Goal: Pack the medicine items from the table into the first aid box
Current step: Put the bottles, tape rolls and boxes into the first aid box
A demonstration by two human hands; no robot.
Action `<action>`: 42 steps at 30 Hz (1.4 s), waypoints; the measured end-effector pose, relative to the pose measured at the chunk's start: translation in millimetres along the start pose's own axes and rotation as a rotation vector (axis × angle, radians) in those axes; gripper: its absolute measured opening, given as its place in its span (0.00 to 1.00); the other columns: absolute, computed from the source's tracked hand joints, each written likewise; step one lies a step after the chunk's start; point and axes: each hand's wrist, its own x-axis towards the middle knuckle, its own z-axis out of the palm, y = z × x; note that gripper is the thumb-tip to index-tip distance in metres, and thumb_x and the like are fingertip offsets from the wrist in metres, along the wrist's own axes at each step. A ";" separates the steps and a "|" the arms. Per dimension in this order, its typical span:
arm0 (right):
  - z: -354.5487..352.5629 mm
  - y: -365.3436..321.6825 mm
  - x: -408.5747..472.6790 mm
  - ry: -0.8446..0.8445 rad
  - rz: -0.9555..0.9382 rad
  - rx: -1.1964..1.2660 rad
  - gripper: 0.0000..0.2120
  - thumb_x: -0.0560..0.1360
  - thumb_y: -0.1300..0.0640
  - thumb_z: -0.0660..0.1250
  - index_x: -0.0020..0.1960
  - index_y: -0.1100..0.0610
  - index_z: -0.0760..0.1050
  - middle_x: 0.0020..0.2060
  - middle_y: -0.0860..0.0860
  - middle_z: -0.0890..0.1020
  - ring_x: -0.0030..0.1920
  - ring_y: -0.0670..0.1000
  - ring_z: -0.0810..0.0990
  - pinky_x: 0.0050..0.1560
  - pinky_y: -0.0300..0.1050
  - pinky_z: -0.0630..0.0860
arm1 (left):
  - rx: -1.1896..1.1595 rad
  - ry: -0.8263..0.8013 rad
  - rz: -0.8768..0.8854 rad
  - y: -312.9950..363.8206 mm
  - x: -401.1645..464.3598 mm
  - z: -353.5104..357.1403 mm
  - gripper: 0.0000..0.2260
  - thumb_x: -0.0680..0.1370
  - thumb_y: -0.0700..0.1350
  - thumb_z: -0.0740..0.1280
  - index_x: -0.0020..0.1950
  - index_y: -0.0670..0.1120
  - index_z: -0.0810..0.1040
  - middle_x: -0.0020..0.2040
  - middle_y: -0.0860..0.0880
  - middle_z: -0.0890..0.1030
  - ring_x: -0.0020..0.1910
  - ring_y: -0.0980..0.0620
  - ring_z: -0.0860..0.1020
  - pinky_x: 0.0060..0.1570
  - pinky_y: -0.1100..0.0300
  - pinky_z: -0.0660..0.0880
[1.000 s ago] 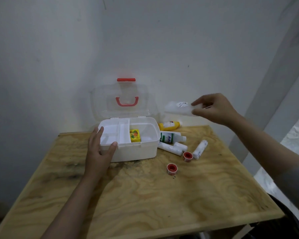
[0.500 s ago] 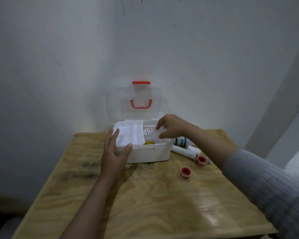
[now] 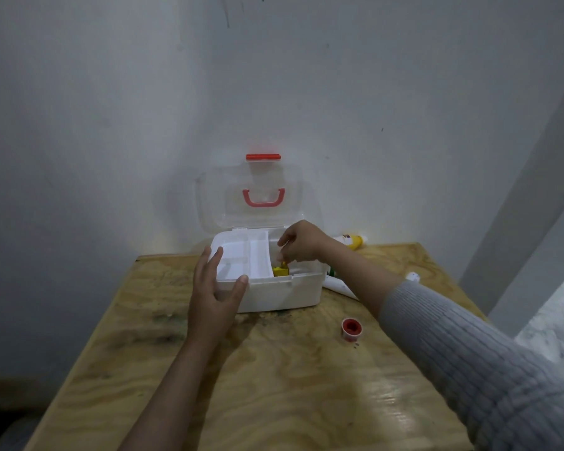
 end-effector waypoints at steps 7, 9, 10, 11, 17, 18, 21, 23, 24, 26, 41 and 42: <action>-68.2 13.9 -41.2 0.167 -0.063 0.238 0.14 0.70 0.66 0.71 0.55 0.61 0.78 0.51 0.59 0.84 0.47 0.52 0.82 0.45 0.41 0.79 | -0.032 -0.002 -0.001 0.3 -1.6 -0.8 0.27 0.74 0.53 0.67 0.72 0.59 0.63 0.76 0.56 0.58 0.71 0.60 0.58 0.65 0.49 0.69; -87.8 33.7 -58.8 0.228 -0.039 0.209 0.13 0.70 0.67 0.71 0.54 0.62 0.79 0.49 0.61 0.84 0.42 0.52 0.81 0.34 0.34 0.77 | -0.031 0.003 0.008 0.3 -1.5 -0.8 0.27 0.74 0.52 0.67 0.72 0.59 0.63 0.76 0.56 0.59 0.71 0.60 0.58 0.66 0.52 0.67; -94.6 46.2 -66.8 0.240 -0.008 0.154 0.13 0.70 0.67 0.71 0.54 0.62 0.79 0.48 0.61 0.84 0.41 0.52 0.81 0.33 0.34 0.77 | -0.023 0.005 0.015 0.1 -1.5 -0.9 0.27 0.75 0.52 0.67 0.72 0.59 0.63 0.76 0.56 0.59 0.71 0.61 0.58 0.66 0.53 0.66; -99.1 59.9 -73.5 0.239 0.042 0.082 0.12 0.70 0.66 0.71 0.53 0.61 0.79 0.46 0.60 0.84 0.40 0.52 0.81 0.35 0.37 0.78 | -0.018 0.008 0.019 -0.3 -1.3 -0.8 0.27 0.75 0.52 0.67 0.72 0.58 0.63 0.76 0.55 0.59 0.70 0.61 0.58 0.65 0.54 0.66; -91.3 131.9 -104.6 0.229 0.357 -0.219 0.10 0.71 0.56 0.71 0.51 0.57 0.79 0.39 0.55 0.83 0.36 0.52 0.83 0.30 0.42 0.77 | -0.001 0.021 0.019 0.9 -0.7 0.9 0.27 0.75 0.49 0.68 0.73 0.53 0.64 0.76 0.54 0.60 0.71 0.61 0.57 0.66 0.58 0.62; -85.9 139.9 -108.0 0.219 0.391 -0.218 0.10 0.72 0.55 0.70 0.51 0.56 0.79 0.40 0.55 0.83 0.37 0.53 0.84 0.31 0.43 0.78 | 0.000 0.021 0.012 1.5 -0.9 1.2 0.27 0.75 0.49 0.68 0.73 0.54 0.64 0.76 0.54 0.60 0.71 0.61 0.57 0.65 0.58 0.62; -69.1 156.2 -110.1 0.258 0.406 -0.163 0.10 0.72 0.54 0.68 0.50 0.57 0.81 0.38 0.53 0.83 0.34 0.52 0.81 0.32 0.42 0.77 | -0.017 0.017 -0.006 2.4 -1.0 1.4 0.27 0.75 0.49 0.68 0.72 0.54 0.64 0.76 0.53 0.60 0.71 0.60 0.58 0.65 0.56 0.63; -62.3 159.9 -107.1 0.320 0.381 -0.140 0.10 0.71 0.54 0.69 0.50 0.58 0.82 0.43 0.54 0.84 0.37 0.51 0.79 0.37 0.42 0.75 | -0.024 0.017 0.002 3.5 -0.7 1.0 0.26 0.75 0.48 0.68 0.72 0.53 0.65 0.76 0.52 0.60 0.71 0.61 0.58 0.66 0.57 0.63; -60.7 159.6 -105.5 0.337 0.379 -0.133 0.10 0.70 0.55 0.70 0.49 0.59 0.82 0.44 0.55 0.84 0.39 0.51 0.79 0.40 0.42 0.75 | -0.023 0.017 0.006 3.4 -0.5 1.0 0.26 0.75 0.47 0.68 0.72 0.53 0.65 0.76 0.52 0.60 0.71 0.61 0.57 0.66 0.58 0.63; -59.9 158.1 -103.0 0.348 0.400 -0.066 0.09 0.69 0.60 0.70 0.48 0.61 0.82 0.39 0.55 0.83 0.39 0.53 0.81 0.42 0.46 0.80 | -0.022 0.016 0.000 3.7 -0.6 0.9 0.26 0.75 0.47 0.68 0.72 0.52 0.65 0.76 0.52 0.60 0.70 0.61 0.57 0.65 0.58 0.63; -53.6 124.4 -99.0 0.391 -0.062 -0.153 0.11 0.72 0.61 0.66 0.52 0.51 0.82 0.52 0.52 0.78 0.45 0.53 0.79 0.46 0.45 0.75 | -0.030 0.012 -0.010 2.5 -1.3 0.3 0.26 0.75 0.49 0.68 0.72 0.55 0.65 0.76 0.54 0.60 0.70 0.61 0.57 0.66 0.52 0.67; -50.5 120.9 -98.0 0.358 -0.093 -0.165 0.10 0.73 0.60 0.66 0.51 0.51 0.82 0.49 0.51 0.79 0.44 0.51 0.78 0.44 0.43 0.73 | -0.040 0.010 -0.013 2.1 -1.2 0.1 0.26 0.75 0.49 0.68 0.72 0.55 0.65 0.76 0.54 0.60 0.70 0.61 0.57 0.66 0.50 0.67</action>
